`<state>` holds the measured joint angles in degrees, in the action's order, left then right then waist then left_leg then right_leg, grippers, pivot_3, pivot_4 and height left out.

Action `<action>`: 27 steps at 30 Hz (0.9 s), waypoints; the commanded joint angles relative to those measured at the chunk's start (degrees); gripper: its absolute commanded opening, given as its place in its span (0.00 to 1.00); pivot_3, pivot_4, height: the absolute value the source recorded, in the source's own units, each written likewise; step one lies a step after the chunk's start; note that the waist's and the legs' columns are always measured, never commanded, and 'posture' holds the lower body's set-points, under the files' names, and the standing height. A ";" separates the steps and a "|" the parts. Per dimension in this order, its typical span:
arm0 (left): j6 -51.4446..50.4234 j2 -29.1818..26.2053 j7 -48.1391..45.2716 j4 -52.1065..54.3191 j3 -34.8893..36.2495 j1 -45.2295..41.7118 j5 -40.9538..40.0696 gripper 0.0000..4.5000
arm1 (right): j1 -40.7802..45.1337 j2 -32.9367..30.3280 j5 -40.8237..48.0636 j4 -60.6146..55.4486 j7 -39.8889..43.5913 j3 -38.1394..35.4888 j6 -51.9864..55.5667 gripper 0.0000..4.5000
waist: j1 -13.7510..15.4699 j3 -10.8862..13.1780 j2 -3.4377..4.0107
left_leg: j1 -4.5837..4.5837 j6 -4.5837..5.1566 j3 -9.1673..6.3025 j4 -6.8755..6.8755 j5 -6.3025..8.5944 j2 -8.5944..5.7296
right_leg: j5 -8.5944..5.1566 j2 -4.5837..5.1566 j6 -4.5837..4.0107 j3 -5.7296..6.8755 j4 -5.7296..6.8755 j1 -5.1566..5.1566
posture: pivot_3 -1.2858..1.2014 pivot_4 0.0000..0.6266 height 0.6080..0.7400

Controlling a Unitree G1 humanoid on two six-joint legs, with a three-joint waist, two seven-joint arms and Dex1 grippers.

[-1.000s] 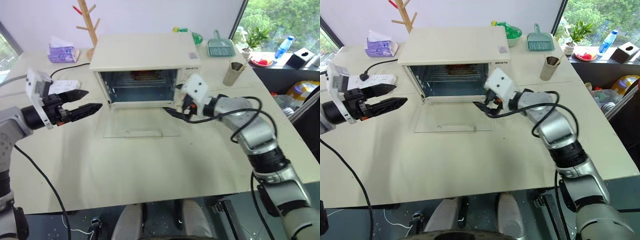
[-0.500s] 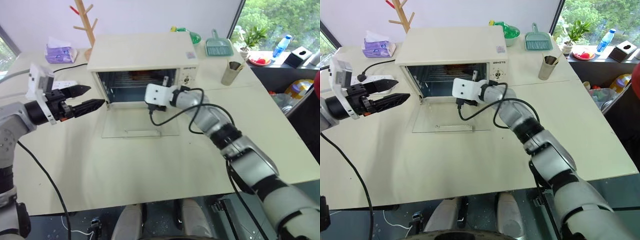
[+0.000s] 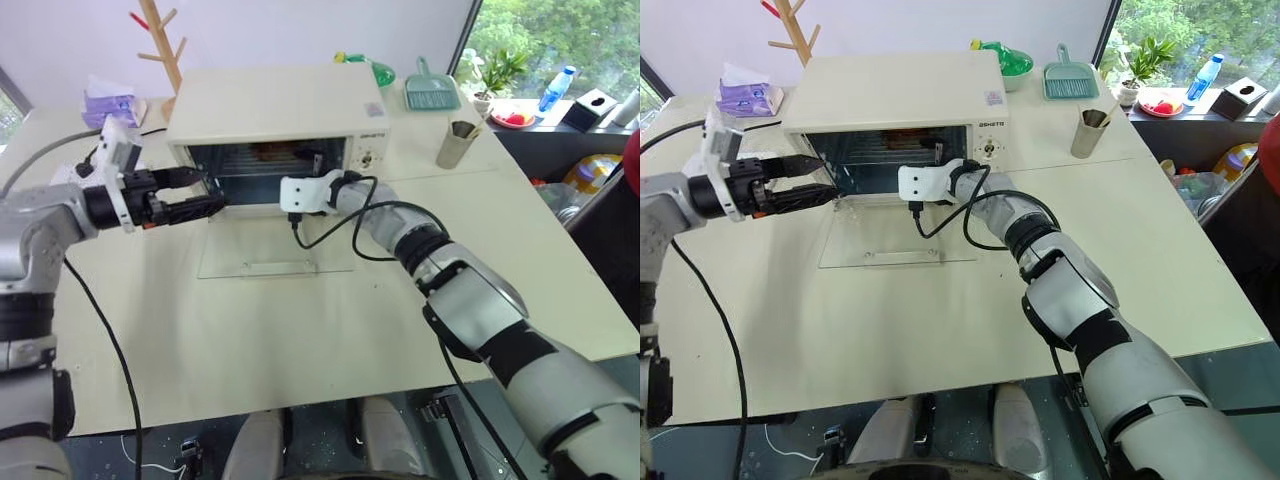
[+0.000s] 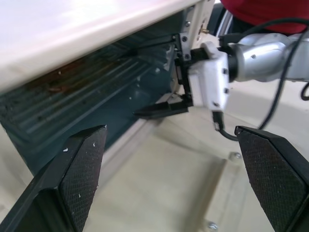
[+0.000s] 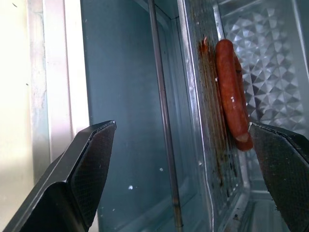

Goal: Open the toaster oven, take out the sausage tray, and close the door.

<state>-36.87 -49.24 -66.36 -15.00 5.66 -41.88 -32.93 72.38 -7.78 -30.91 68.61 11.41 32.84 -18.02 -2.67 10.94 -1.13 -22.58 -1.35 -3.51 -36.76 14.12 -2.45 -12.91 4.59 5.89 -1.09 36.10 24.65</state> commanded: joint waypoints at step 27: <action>14.19 4.53 -10.87 -24.25 -5.46 -11.63 14.85 1.00 | 5.81 1.80 -4.35 5.82 -7.78 -1.14 1.22 0.29 | -1.21 0.00 0.00 | 0.00 -0.04 -0.02 0.07 -0.04 -0.04 | 0.00 -0.01 0.01 -0.02 0.11 0.06 | 0.52 0.24 1.00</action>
<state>-23.87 -44.22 -77.53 -38.79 -1.28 -53.36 -18.68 75.90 -5.52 -35.28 74.45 4.61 32.82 -17.42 -3.88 10.94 -1.13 -22.58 -1.39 -3.52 -36.69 14.08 -2.49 -12.91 4.58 5.90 -1.10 36.21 24.71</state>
